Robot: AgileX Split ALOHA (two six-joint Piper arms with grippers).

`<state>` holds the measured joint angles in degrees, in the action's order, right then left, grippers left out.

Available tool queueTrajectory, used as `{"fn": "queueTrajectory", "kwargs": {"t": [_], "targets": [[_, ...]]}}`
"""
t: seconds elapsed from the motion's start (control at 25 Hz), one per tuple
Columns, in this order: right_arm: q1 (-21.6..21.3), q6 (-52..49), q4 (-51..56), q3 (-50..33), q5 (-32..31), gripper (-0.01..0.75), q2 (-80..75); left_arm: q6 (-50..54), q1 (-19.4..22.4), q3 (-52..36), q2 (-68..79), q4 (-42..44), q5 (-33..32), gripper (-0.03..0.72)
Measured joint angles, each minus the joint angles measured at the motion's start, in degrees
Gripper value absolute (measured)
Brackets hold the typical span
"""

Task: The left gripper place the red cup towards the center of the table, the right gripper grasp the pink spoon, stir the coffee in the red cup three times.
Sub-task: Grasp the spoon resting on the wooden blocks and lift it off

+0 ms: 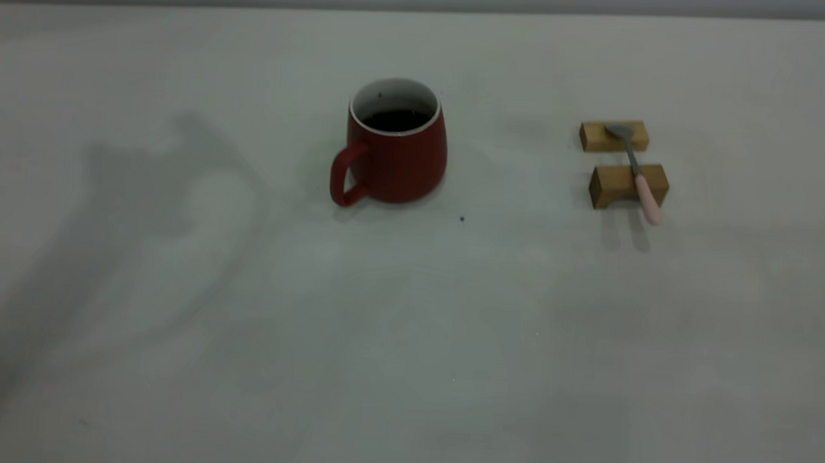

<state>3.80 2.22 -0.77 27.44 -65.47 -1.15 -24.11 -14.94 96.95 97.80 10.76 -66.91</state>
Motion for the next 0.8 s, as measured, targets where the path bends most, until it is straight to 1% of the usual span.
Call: {"fn": "queueTrajectory", "kwargs": {"t": [0.16, 0.28, 0.48, 0.68, 0.8], "targets": [[0.0, 0.0, -0.05, 0.0, 0.0, 0.237, 0.0, 6.56, 0.0, -2.38, -11.16, -1.86, 0.0, 0.447], [0.0, 0.0, -0.11, 0.0, 0.0, 0.237, 0.0, 10.76, 0.0, -8.15, -20.44, -3.98, 0.0, 0.447], [0.0, 0.0, -0.11, 0.0, 0.0, 0.237, 0.0, 15.67, 0.0, -27.21, -34.71, -9.37, 0.0, 0.447], [0.0, 0.0, -0.11, 0.0, 0.0, 0.237, 0.0, 17.49, 0.0, -47.44, -49.69, -12.85, 0.0, 0.447], [0.0, 0.0, -0.11, 0.0, 0.0, 0.237, 0.0, 18.28, 0.0, -56.42, -59.42, -13.74, 0.29, 0.447]]}}
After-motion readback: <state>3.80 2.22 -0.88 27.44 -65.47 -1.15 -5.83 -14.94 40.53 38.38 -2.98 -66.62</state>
